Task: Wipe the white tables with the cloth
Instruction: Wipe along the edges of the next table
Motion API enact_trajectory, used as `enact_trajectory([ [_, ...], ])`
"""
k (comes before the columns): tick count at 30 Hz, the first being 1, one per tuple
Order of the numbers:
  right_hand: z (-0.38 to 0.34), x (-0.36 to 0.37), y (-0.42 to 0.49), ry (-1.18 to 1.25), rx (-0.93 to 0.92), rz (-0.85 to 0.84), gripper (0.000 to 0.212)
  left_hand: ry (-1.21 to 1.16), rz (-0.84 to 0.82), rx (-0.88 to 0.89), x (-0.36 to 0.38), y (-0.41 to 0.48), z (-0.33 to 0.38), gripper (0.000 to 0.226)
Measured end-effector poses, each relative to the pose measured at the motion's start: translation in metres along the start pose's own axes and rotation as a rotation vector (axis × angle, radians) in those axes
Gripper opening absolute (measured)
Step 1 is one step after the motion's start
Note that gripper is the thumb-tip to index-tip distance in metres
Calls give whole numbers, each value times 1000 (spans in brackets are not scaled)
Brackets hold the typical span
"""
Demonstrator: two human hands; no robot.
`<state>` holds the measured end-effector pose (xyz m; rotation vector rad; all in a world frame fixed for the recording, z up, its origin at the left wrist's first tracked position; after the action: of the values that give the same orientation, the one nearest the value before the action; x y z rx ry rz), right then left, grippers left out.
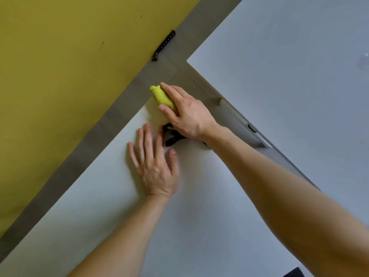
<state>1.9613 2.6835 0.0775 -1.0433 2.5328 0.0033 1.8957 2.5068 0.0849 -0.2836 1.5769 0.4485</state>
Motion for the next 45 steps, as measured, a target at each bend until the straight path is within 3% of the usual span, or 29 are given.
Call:
enact_trajectory([
  [7,20,-35,-139,16,19,-5,59,29,-9,-2,-2,1,2,62],
  [13,-1,-1,1,2,23,-18,60,43,14,-3,1,0,-1,57],
  [16,-5,1,19,10,10,7,57,27,35,-2,-1,-1,1,47],
  [21,24,-35,-138,8,18,28,56,25,51,-2,-4,-1,3,60],
  [24,39,-62,-252,-20,98,7,56,26,63,-2,-2,0,4,59],
  [26,42,-65,-281,-66,157,0,56,36,83,7,-3,0,6,57],
  [32,28,-33,-151,-118,109,51,59,39,150,153,-14,-9,18,38],
  [35,21,-26,-114,-94,109,24,58,14,128,187,-31,-54,39,45],
  [39,43,-51,-224,-51,106,71,63,-91,63,250,-30,-123,74,48],
  [42,59,-76,-332,-39,183,75,59,-106,79,237,-23,-129,78,48],
  [45,63,-79,-339,-28,259,60,59,-82,105,213,-21,-128,79,48],
])
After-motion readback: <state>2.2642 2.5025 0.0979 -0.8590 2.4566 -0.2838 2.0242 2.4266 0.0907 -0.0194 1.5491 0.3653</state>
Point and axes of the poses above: each hand's wrist, its own y-axis towards the middle knuckle, its own x-axis out of the palm, z = x × y, the point moved 6 cm from there along y, towards the middle knuckle, and after that the axes turned 10 degrees about y, right-handed, at the moved point
